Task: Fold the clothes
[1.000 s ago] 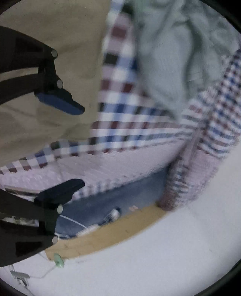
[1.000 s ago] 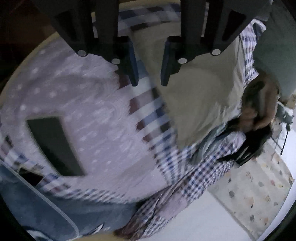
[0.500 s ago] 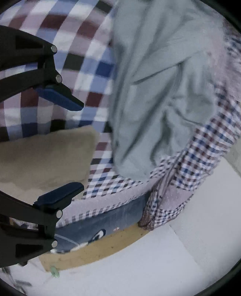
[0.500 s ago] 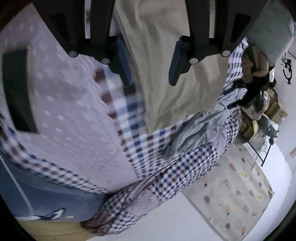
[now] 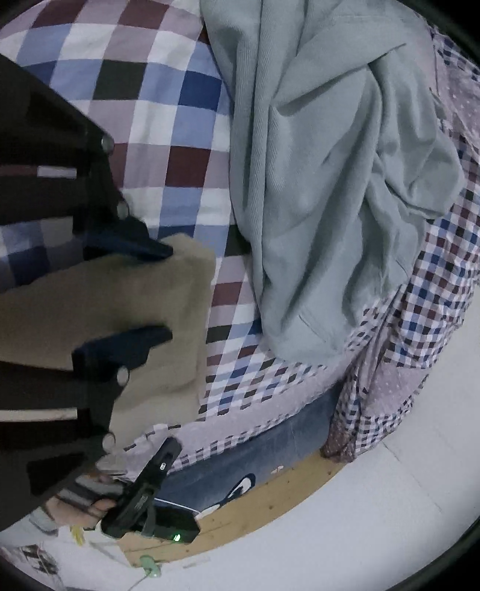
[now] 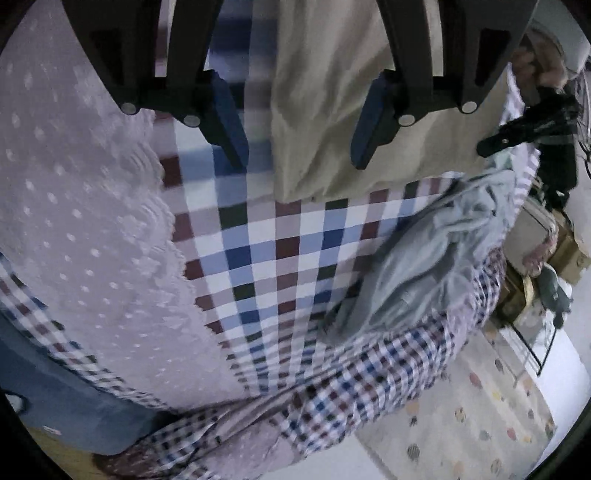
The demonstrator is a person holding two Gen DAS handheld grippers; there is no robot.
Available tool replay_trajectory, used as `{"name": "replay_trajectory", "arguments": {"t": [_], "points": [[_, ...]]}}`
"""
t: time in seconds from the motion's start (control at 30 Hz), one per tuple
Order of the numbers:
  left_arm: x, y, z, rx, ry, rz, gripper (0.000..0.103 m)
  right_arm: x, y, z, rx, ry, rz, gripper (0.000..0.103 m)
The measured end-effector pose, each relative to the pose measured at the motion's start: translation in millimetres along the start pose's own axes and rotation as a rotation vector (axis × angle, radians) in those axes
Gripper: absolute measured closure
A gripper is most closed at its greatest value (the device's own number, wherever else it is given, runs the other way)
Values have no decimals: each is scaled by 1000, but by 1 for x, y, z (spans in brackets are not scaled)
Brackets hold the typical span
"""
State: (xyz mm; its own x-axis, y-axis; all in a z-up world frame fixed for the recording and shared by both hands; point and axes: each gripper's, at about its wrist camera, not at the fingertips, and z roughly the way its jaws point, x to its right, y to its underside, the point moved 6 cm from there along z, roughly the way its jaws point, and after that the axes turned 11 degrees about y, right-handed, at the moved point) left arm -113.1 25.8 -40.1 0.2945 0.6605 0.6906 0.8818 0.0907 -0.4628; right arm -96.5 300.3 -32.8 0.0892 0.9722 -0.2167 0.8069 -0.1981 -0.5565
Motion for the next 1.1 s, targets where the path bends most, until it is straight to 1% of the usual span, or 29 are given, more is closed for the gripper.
{"name": "replay_trajectory", "arguments": {"t": [0.1, 0.13, 0.2, 0.27, 0.3, 0.37, 0.4, 0.43, 0.47, 0.5, 0.57, 0.6, 0.63, 0.67, 0.7, 0.73, 0.77, 0.8, 0.87, 0.9, 1.0, 1.07, 1.1], "points": [[-5, -2, 3, -1, 5, 14, 83, 0, -1, 22, -38, 17, -20, 41], [-6, -2, 3, 4, 13, 15, 84, -1, -1, 27, -42, 9, -21, 41], [-10, 0, 0, 18, 29, 14, 88, -4, -2, 36, -47, -7, -30, 46], [-14, -1, -3, 33, 49, -1, 90, -14, -5, 38, -33, -24, -82, 100], [-16, -2, -7, 47, 61, -12, 91, -22, -7, 36, -15, -18, -124, 100], [-16, -4, -17, 102, 75, -18, 93, -38, -16, 22, 65, 36, -207, 101], [-14, -5, -25, 142, 81, -11, 93, -47, -24, 9, 124, 49, -229, 101], [-14, -6, -30, 168, 80, -9, 93, -53, -29, -1, 158, 42, -231, 101], [-16, -7, -31, 173, 74, -17, 93, -56, -34, -4, 172, 33, -224, 101], [-21, -6, -29, 156, 64, -37, 93, -56, -36, 0, 170, 34, -211, 101], [-33, -2, -23, 121, 57, -74, 92, -49, -32, 24, 121, 52, -177, 100], [-37, -1, -21, 112, 60, -86, 87, -44, -28, 38, 85, 64, -158, 99], [-39, 0, -20, 105, 58, -95, 83, -38, -26, 45, 70, 75, -132, 92], [-38, -1, -21, 102, 46, -93, 76, -32, -24, 52, 56, 86, -105, 78], [-37, -1, -21, 98, 37, -83, 74, -25, -23, 55, 51, 103, -77, 71], [-36, -1, -22, 98, 25, -72, 71, -18, -27, 49, 76, 138, -47, 57], [-36, -1, -25, 102, 10, -62, 65, -13, -30, 42, 104, 170, -25, 56], [-35, -2, -28, 112, -2, -57, 61, -8, -33, 33, 130, 194, -5, 56], [-35, -5, -37, 143, -36, -46, 54, -8, -34, 23, 140, 187, 9, 55], [-34, -7, -45, 169, -52, -40, 52, -9, -34, 18, 144, 178, 12, 55], [-18, -12, -61, 214, -37, -10, 52, -30, -32, 5, 138, 109, -35, 55], [5, -10, -59, 194, -15, 47, 52, -58, -31, -3, 150, 72, -106, 55], [19, -9, -54, 163, -19, 95, 52, -69, -31, -7, 153, 58, -127, 55]]}}
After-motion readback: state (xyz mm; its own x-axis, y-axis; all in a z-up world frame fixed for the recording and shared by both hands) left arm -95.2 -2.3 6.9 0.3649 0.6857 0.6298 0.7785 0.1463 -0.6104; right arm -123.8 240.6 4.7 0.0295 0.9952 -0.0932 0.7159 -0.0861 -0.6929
